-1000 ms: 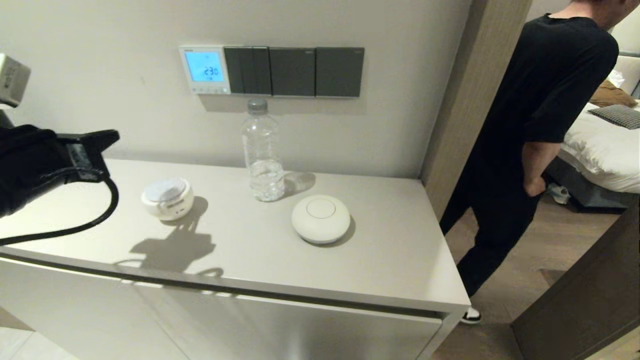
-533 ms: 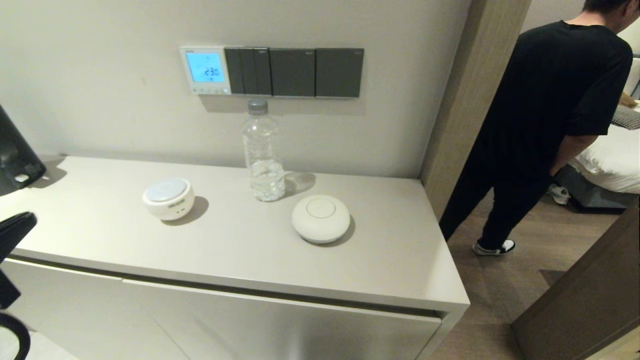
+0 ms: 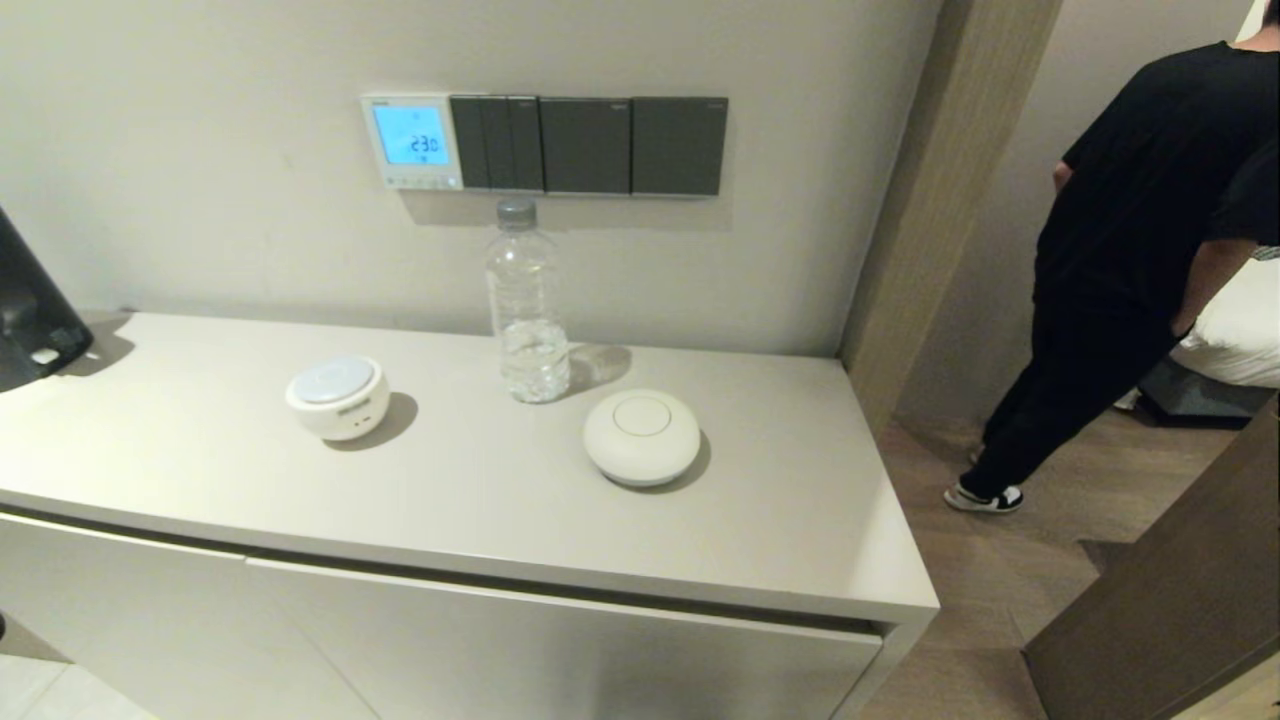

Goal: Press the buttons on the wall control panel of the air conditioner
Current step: Turn off the central air conditioner

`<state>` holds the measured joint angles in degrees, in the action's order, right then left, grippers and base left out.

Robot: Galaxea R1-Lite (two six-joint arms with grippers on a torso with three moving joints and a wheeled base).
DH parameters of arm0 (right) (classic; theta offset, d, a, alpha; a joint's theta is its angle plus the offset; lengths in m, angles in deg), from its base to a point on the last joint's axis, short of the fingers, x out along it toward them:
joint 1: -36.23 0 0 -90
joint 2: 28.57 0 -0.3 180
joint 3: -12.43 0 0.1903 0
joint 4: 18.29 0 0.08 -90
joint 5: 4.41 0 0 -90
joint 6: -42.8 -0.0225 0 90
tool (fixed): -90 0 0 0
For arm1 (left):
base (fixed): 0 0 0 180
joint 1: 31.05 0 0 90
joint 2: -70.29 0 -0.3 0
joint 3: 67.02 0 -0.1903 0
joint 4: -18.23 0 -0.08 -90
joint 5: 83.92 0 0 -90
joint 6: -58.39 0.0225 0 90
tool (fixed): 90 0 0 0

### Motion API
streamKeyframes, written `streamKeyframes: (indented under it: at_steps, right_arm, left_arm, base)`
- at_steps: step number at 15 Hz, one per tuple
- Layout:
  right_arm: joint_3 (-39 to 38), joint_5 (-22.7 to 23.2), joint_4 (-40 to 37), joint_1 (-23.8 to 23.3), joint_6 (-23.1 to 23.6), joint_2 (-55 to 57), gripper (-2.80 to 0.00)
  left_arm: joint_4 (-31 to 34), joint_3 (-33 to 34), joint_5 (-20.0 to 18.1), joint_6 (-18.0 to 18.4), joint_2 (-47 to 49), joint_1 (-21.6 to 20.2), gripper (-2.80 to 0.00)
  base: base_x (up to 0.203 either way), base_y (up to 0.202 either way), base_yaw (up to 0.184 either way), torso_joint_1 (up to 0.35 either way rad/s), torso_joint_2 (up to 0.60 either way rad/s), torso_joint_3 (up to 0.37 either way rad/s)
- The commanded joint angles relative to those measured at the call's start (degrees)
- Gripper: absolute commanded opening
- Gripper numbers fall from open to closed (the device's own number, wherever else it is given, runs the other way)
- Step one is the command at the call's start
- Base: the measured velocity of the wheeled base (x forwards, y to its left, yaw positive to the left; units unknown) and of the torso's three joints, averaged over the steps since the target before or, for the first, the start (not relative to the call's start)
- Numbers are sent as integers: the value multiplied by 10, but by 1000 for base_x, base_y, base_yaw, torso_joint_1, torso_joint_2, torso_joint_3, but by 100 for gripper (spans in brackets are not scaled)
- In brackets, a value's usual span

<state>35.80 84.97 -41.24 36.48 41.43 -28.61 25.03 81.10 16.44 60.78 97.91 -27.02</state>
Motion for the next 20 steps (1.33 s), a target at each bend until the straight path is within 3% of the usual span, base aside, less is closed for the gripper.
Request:
streamKeyframes:
  at_steps: [1,6,9,11,20]
  right_arm:
    - [-2,0,0,0,0,0,-280]
    - [-2,0,0,0,0,0,-280]
    - [-2,0,0,0,0,0,-280]
    - [-2,0,0,0,0,0,-280]
    - [-2,0,0,0,0,0,-280]
  left_arm:
    - [-2,43,-3,-1,-21,0,-280]
    - [8,83,-4,-2,-47,-2,-280]
    - [55,83,-7,-1,-87,-54,-280]
    - [76,80,-40,-1,-112,-87,-280]
    - [76,85,-120,2,-113,-88,-280]
  base:
    - [0,0,0,0,0,0]
    - [0,0,0,0,0,0]
    - [0,0,0,0,0,0]
    - [0,0,0,0,0,0]
    - [0,0,0,0,0,0]
